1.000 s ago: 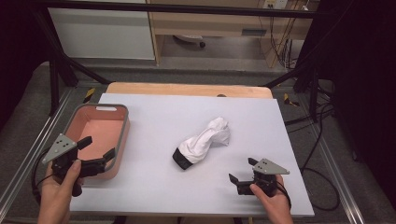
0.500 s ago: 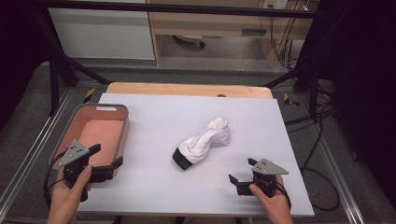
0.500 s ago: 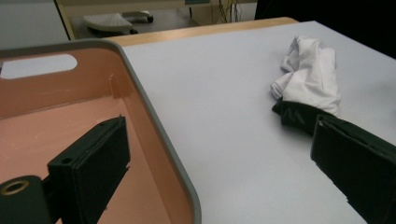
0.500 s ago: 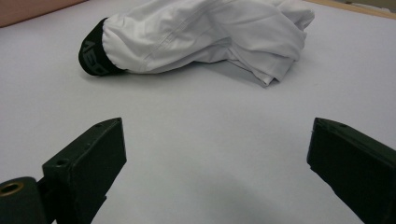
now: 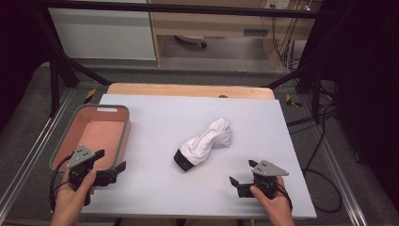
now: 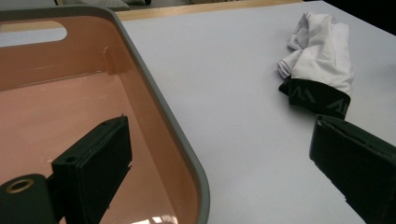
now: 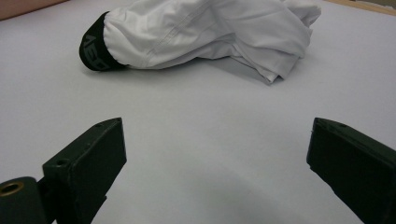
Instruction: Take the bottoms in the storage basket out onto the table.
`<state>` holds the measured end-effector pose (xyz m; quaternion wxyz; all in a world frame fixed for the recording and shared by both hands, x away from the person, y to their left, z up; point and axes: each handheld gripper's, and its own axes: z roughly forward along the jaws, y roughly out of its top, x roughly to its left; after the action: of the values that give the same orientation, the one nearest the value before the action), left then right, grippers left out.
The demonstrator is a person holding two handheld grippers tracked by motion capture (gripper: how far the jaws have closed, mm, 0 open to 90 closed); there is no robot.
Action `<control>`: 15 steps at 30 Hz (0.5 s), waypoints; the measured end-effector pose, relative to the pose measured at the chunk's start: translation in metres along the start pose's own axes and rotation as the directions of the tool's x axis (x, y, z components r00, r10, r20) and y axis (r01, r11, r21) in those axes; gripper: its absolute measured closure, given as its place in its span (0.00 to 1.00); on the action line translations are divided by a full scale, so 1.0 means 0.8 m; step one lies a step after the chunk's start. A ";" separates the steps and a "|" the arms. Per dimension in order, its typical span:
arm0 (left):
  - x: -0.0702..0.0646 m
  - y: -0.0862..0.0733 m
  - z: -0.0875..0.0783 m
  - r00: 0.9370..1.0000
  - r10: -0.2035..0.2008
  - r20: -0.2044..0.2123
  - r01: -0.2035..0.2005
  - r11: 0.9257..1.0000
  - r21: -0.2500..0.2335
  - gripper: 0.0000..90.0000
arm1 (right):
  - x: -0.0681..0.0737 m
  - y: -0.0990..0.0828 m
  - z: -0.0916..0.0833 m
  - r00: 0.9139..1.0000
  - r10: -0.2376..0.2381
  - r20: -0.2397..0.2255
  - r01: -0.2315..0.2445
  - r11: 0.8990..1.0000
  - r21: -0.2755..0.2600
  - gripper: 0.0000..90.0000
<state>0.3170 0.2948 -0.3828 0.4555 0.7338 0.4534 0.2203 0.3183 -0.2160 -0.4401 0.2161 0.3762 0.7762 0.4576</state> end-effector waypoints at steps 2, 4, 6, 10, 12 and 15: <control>-0.001 -0.001 0.002 1.000 0.006 -0.004 -0.006 1.000 0.012 0.06 | 0.000 0.000 0.000 1.000 0.000 -0.001 0.000 1.000 0.002 0.05; -0.002 -0.002 0.004 1.000 0.011 -0.003 -0.011 1.000 0.023 0.06 | 0.001 0.000 0.000 1.000 0.001 -0.001 -0.001 1.000 0.005 0.05; -0.003 -0.003 0.006 1.000 0.013 0.002 -0.013 0.999 0.032 0.06 | 0.000 0.000 0.001 1.000 0.001 0.000 -0.001 1.000 0.005 0.05; -0.005 -0.005 0.010 1.000 0.017 0.000 -0.017 0.999 0.052 0.06 | 0.001 0.000 0.001 1.000 0.001 -0.002 -0.001 1.000 0.009 0.05; -0.005 -0.007 0.012 1.000 0.018 -0.002 -0.018 0.998 0.064 0.06 | 0.001 -0.001 0.002 1.000 0.001 -0.001 -0.001 1.000 0.011 0.05; -0.006 -0.010 0.014 1.000 0.019 -0.002 -0.019 0.997 0.080 0.06 | 0.002 -0.001 0.003 1.000 -0.001 0.002 0.001 1.000 0.015 0.06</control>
<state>0.3196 0.2868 -0.3950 0.4232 0.7554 0.4553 0.2073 0.3188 -0.2139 -0.4418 0.2142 0.3778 0.7797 0.4511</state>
